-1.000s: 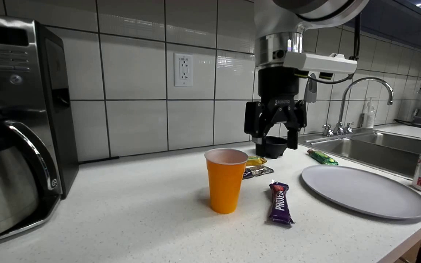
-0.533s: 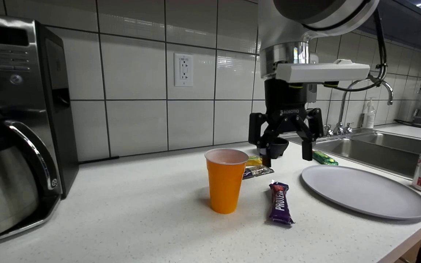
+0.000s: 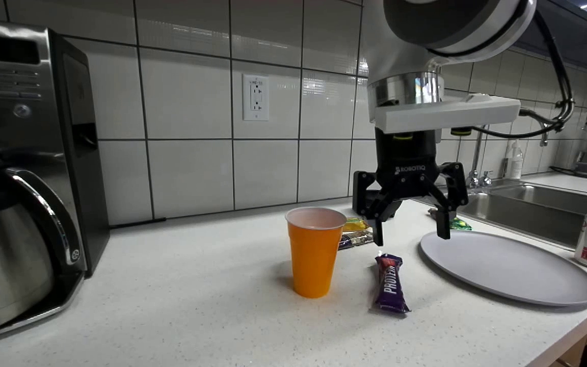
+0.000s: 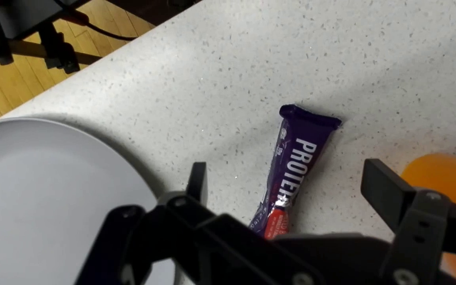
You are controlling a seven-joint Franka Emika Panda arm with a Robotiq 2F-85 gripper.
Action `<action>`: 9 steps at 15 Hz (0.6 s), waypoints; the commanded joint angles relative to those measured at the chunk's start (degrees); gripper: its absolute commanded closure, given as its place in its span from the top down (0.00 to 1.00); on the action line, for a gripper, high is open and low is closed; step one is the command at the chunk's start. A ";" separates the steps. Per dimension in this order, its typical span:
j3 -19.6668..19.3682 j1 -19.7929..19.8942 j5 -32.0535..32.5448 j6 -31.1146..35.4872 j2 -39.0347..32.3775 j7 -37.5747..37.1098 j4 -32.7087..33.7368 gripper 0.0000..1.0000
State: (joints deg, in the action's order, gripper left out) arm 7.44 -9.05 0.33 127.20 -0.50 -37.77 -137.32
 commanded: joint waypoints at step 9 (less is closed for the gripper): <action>-1.33 0.39 0.71 5.39 -3.53 -6.98 -0.07 1.00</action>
State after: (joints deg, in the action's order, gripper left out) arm 6.25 -9.01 0.41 130.51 -3.46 -43.19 -137.43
